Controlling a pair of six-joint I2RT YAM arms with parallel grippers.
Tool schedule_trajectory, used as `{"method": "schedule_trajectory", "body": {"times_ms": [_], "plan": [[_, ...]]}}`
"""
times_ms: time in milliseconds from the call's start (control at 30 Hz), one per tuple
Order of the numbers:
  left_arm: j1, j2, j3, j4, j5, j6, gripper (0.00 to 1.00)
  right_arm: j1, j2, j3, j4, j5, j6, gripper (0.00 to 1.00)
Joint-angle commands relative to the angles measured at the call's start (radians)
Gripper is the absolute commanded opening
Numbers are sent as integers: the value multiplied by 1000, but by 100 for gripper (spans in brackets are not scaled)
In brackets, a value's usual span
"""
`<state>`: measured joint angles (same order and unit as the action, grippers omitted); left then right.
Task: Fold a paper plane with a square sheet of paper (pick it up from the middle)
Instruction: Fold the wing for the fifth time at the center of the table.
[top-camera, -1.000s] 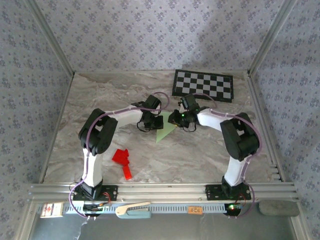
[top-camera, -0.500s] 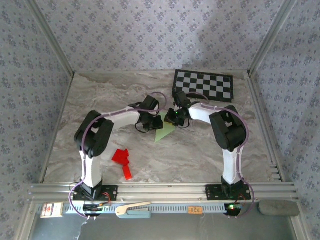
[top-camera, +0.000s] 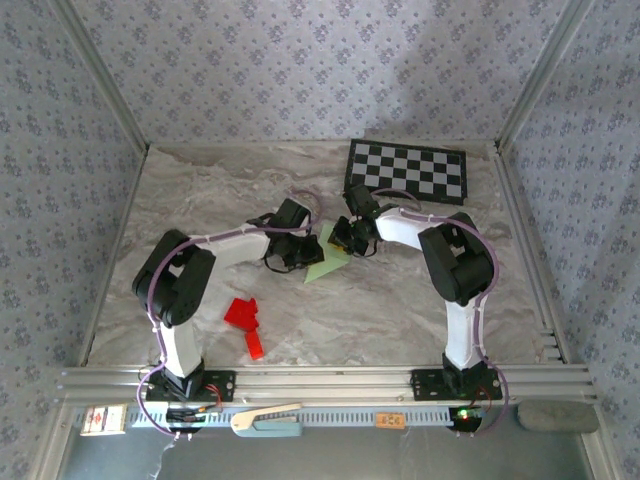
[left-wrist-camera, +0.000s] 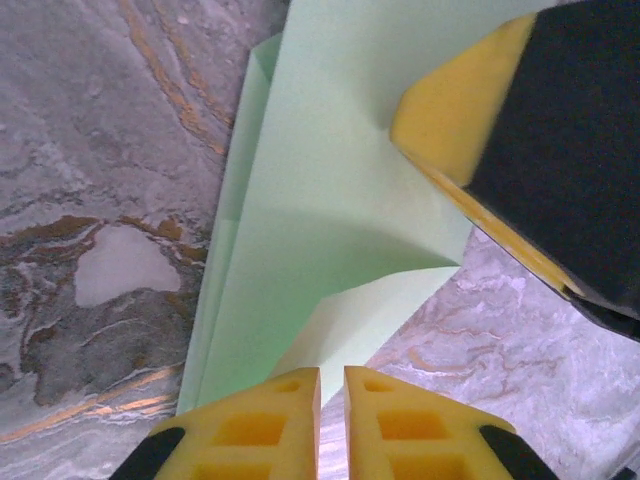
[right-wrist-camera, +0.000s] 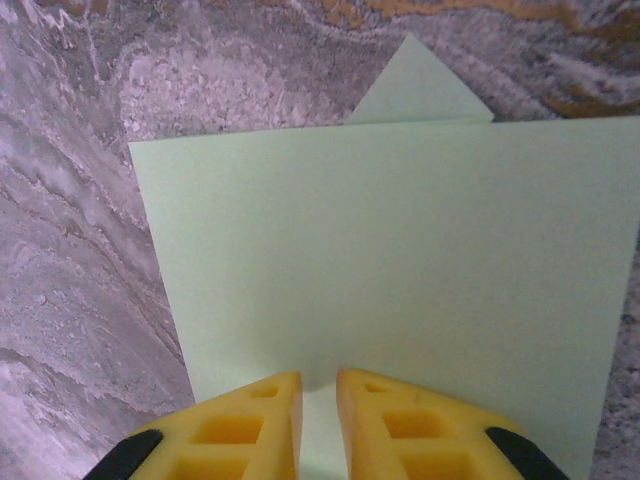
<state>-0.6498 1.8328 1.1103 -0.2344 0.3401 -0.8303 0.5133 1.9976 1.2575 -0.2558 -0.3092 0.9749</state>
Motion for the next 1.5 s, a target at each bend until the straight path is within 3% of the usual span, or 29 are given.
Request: {"method": "schedule_trajectory", "body": {"times_ms": [0, 333, 500, 667, 933, 1200, 1467], "plan": [[5, 11, -3, 2, -55, -20, 12, 7, 10, -27, -114, 48, 13, 22], [13, 80, -5, 1, -67, -54, 7, 2, -25, 1, -107, 12, -49, 26], [18, 95, -4, -30, -70, -80, 7, -16, -126, -26, -61, -3, -73, 41], [21, 99, -12, -37, -63, -96, 6, -53, -243, -189, 10, -16, -21, 49], [22, 102, -12, -31, -43, -96, 7, -73, -295, -324, 93, -95, 86, 46], [25, 98, -11, -34, -35, -95, 6, -66, -234, -320, 152, -142, 116, 38], [25, 98, -9, -29, -33, -97, 7, -55, -209, -318, 165, -167, 132, 36]]}}
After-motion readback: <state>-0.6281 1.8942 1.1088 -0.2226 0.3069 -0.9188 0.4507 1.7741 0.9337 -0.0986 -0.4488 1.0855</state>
